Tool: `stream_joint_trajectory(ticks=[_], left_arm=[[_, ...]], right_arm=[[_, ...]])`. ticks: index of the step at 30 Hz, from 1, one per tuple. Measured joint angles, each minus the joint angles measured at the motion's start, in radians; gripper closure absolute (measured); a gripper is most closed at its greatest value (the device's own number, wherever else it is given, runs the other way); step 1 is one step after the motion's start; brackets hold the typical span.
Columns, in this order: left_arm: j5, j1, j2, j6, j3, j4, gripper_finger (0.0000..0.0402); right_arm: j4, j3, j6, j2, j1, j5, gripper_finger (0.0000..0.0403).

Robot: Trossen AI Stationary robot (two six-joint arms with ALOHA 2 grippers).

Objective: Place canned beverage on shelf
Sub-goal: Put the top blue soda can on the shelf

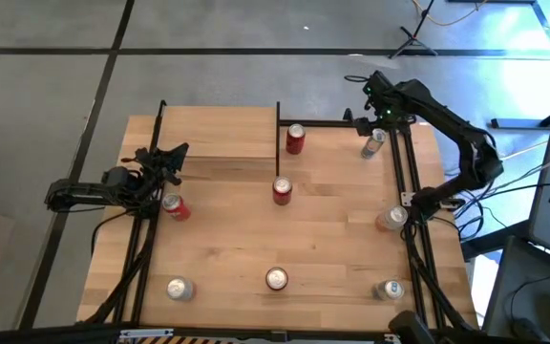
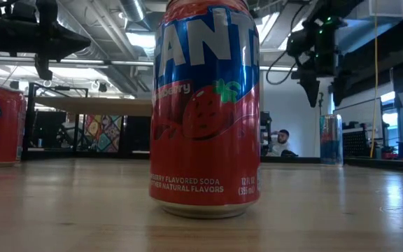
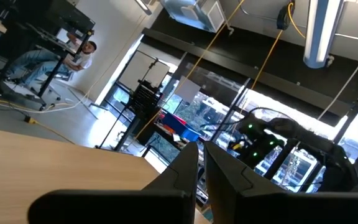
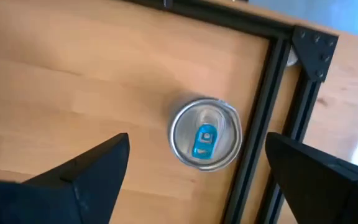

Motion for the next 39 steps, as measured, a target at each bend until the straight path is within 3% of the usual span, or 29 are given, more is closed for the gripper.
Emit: stream_joint_trajectory(ticks=[10, 28, 31, 36, 39], left_arm=[[0.0, 0.0, 0.0, 0.0, 0.0, 0.0, 0.0379], [0.0, 0.0, 0.0, 0.002, 0.0, -0.019, 0.0379], [0.0, 0.0, 0.0, 0.002, 0.0, -0.019, 0.0379], [-0.012, 0.0, 0.0, 0.003, 0.0, -0.015, 0.0379], [-0.03, 0.0, 0.0, 0.003, 0.0, -0.017, 0.0379]], right_arm=[[-0.005, -0.001, 0.013, 0.065, -0.027, 0.032, 0.007], [0.124, -0.132, 0.036, 0.082, -0.077, -0.061, 0.0076], [0.119, -0.132, 0.031, 0.082, -0.079, -0.065, 0.0103], [0.122, -0.131, -0.019, 0.08, -0.078, -0.065, 0.0189], [0.132, -0.131, -0.06, 0.076, -0.077, -0.065, 0.0195]])
